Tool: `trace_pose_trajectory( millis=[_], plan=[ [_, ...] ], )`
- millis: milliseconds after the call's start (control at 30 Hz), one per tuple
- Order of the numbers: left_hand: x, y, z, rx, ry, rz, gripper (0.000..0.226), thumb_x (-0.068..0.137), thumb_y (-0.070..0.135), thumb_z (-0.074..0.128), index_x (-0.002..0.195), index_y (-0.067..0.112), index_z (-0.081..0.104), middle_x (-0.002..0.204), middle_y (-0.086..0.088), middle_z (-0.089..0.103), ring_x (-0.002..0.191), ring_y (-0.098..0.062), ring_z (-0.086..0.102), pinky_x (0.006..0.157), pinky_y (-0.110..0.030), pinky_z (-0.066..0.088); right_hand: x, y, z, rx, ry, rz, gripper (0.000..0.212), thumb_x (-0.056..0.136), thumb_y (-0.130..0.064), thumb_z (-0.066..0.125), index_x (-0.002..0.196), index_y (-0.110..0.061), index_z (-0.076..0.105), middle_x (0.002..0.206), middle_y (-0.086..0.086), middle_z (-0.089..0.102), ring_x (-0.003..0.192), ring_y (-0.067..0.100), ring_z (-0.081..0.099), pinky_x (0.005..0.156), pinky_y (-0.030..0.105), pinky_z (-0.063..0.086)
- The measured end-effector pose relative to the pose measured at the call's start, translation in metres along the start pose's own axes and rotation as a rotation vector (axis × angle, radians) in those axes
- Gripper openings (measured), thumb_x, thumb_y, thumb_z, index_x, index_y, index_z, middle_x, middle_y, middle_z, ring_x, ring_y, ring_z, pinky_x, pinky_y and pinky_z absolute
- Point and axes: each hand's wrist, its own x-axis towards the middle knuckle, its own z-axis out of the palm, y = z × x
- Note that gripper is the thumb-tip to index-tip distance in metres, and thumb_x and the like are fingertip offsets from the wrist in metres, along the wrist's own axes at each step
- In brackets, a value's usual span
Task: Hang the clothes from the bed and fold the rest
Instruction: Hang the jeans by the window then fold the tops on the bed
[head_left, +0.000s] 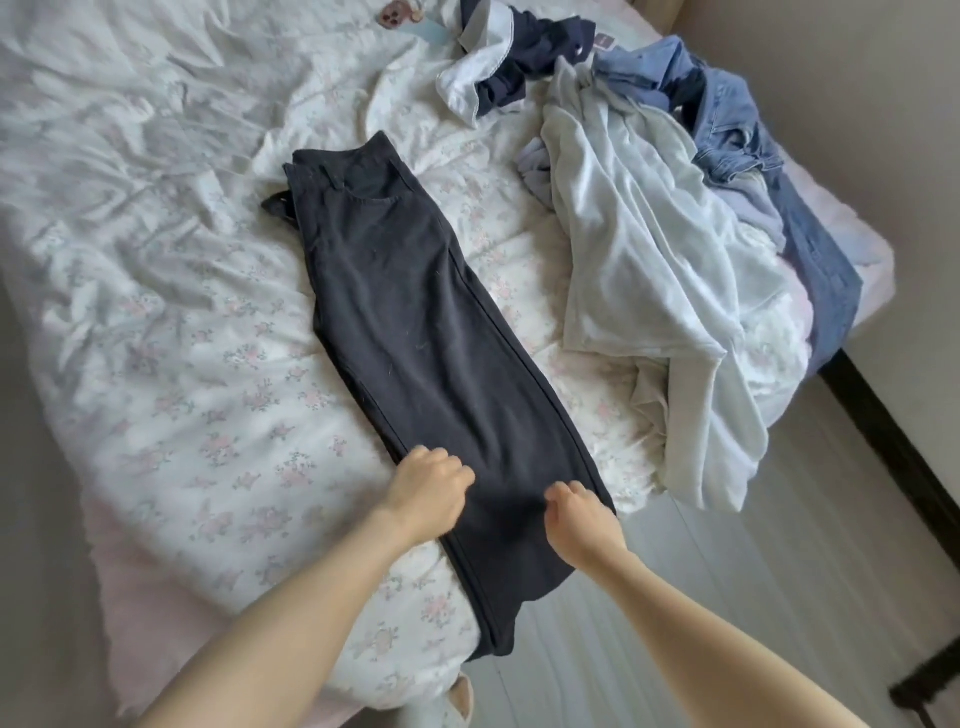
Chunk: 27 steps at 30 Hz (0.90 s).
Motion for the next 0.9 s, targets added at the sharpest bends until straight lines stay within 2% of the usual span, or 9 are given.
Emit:
trace_pose_trajectory(
  millis=[33,67,133,167,233,433,633,767,900],
  plan=[
    [0.002,-0.009,-0.004,0.034,0.054,-0.061,0.020,0.078,0.030,0.065,0.096,0.022,0.068,0.096,0.000,0.067,0.092,-0.020,0.060,0.079,-0.031,0.045,0.005,-0.007,-0.006,-0.007,0.045,-0.060,0.038,0.097,-0.021,0.029,0.132,-0.017,0.043,0.133,0.004,0.044,0.120,0.026,0.043,0.094,0.036,0.040],
    [0.005,-0.022,-0.007,0.041,0.042,-0.134,0.030,0.079,0.035,0.065,0.107,0.024,0.065,0.111,-0.004,0.064,0.106,-0.023,0.057,0.089,-0.036,0.044,0.014,-0.016,-0.011,-0.022,0.076,-0.135,0.042,0.098,-0.022,0.029,0.139,-0.017,0.036,0.141,0.004,0.038,0.128,0.025,0.037,0.099,0.037,0.038],
    [0.010,-0.049,-0.001,-0.013,-0.121,-0.243,0.051,0.095,0.041,0.041,0.142,0.022,0.033,0.152,-0.008,0.026,0.141,-0.028,0.018,0.113,-0.052,0.011,0.030,-0.033,-0.017,-0.072,0.047,-0.283,0.049,0.100,-0.025,0.028,0.148,-0.020,0.019,0.155,0.001,0.015,0.142,0.021,0.015,0.112,0.037,0.024],
    [0.015,-0.066,0.002,0.002,-0.214,-0.291,0.055,0.098,0.043,0.030,0.148,0.023,0.017,0.157,-0.005,0.009,0.144,-0.028,0.001,0.112,-0.055,-0.004,0.044,-0.045,-0.019,-0.106,0.008,-0.342,0.052,0.100,-0.026,0.027,0.150,-0.022,0.011,0.158,-0.001,0.004,0.145,0.019,0.003,0.116,0.038,0.015],
    [0.022,-0.092,0.006,0.084,-0.261,-0.349,0.058,0.098,0.048,0.019,0.150,0.025,0.004,0.158,0.000,-0.004,0.144,-0.026,-0.011,0.109,-0.058,-0.013,0.067,-0.065,-0.023,-0.185,-0.058,-0.408,0.054,0.101,-0.029,0.024,0.150,-0.024,0.003,0.158,-0.002,-0.008,0.145,0.018,-0.009,0.117,0.040,0.004],
    [0.059,-0.175,0.000,0.089,-0.118,-0.500,0.067,0.096,0.054,0.017,0.149,0.019,-0.004,0.157,-0.003,-0.012,0.143,-0.023,-0.017,0.108,-0.058,-0.014,0.151,-0.123,-0.052,-0.333,-0.078,-0.386,0.059,0.101,-0.038,0.020,0.148,-0.022,-0.011,0.156,-0.001,-0.018,0.144,0.020,-0.015,0.115,0.050,-0.003],
    [0.116,-0.265,-0.029,0.030,0.019,-0.587,0.070,0.096,0.053,0.021,0.148,0.018,-0.009,0.155,-0.010,-0.021,0.141,-0.030,-0.022,0.106,-0.057,-0.018,0.233,-0.177,-0.098,-0.418,0.040,-0.410,0.058,0.100,-0.040,0.017,0.148,-0.023,-0.011,0.155,-0.001,-0.020,0.142,0.022,-0.021,0.112,0.049,-0.012],
    [0.158,-0.326,-0.052,-0.211,0.057,-0.711,0.078,0.093,0.056,0.029,0.148,0.015,-0.009,0.156,-0.010,-0.017,0.143,-0.029,-0.014,0.110,-0.059,-0.008,0.276,-0.209,-0.129,-0.404,0.043,-0.436,0.057,0.101,-0.037,0.020,0.148,-0.027,-0.008,0.157,0.001,-0.016,0.143,0.024,-0.016,0.114,0.050,-0.005],
    [0.188,-0.370,-0.063,-0.535,0.007,-0.897,0.113,0.075,0.069,0.054,0.146,0.019,-0.017,0.156,-0.016,-0.008,0.142,-0.036,0.006,0.112,-0.057,0.012,0.303,-0.228,-0.151,-0.314,-0.047,-0.426,0.056,0.100,-0.033,0.025,0.149,-0.026,-0.002,0.158,-0.001,-0.008,0.145,0.022,-0.007,0.115,0.049,0.004]
  ],
)
